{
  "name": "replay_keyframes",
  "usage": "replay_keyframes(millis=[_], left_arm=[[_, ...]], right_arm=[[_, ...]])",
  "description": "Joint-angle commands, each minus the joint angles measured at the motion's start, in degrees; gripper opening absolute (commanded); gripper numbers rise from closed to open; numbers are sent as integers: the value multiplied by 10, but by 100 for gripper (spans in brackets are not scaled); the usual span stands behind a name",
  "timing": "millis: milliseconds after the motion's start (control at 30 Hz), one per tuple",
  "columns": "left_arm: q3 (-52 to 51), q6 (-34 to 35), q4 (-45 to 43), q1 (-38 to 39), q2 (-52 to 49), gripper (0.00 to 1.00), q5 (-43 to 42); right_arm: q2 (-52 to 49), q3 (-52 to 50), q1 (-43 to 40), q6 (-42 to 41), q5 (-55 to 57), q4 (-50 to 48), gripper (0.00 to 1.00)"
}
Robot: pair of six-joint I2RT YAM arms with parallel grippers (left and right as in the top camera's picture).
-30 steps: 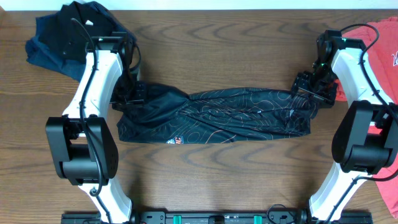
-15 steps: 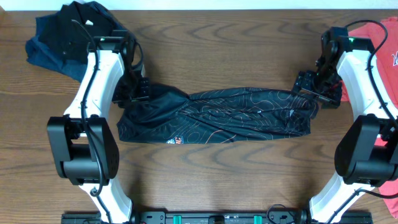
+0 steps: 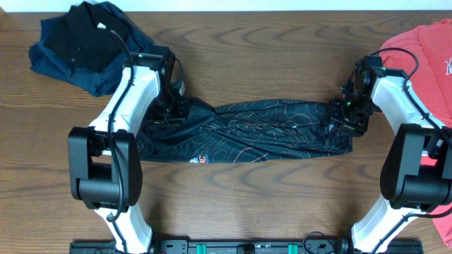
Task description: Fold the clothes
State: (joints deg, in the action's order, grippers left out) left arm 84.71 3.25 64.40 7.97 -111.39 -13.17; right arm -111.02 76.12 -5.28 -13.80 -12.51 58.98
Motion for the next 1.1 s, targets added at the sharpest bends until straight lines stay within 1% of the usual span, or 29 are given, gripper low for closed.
replay_keyframes(millis=[0, 100, 233, 333, 367, 400, 467, 533, 600, 667, 733, 1000, 1067], left_arm=[[-30, 7, -28, -2, -2, 12, 1], [-57, 12, -60, -3, -2, 12, 1], [-90, 18, -82, -13, -2, 11, 1], [-100, 18, -86, -27, -2, 11, 1], [-103, 18, -89, -34, -2, 11, 1], [-104, 18, -93, -43, -2, 11, 1], [-105, 18, -95, -61, -2, 11, 1], [-105, 18, -95, -80, -2, 11, 1], [-106, 18, -94, -100, -2, 11, 1], [-106, 18, -92, -117, -2, 11, 1], [-106, 18, -90, -134, -2, 11, 1], [-106, 19, -95, -181, -2, 11, 4], [-106, 43, -96, -195, -2, 11, 20]], right_arm=[[4, -15, 2, 7, -7, -17, 66], [4, -24, -2, 5, -5, -30, 63], [4, -40, -15, 1, -5, -35, 50], [4, -50, -28, 1, -4, -38, 39], [4, -54, -33, 1, -3, -40, 34], [4, -57, -39, 1, -4, -42, 27], [4, -60, -49, 1, -3, -42, 17], [4, -61, -58, 1, -3, -42, 11], [4, -62, -67, 1, 1, -42, 8], [4, -62, -74, 1, 7, -42, 3], [4, -62, -80, 1, 7, -42, 2], [4, -62, -83, -2, 11, -51, 2], [4, -62, -83, -26, 41, -50, 2]])
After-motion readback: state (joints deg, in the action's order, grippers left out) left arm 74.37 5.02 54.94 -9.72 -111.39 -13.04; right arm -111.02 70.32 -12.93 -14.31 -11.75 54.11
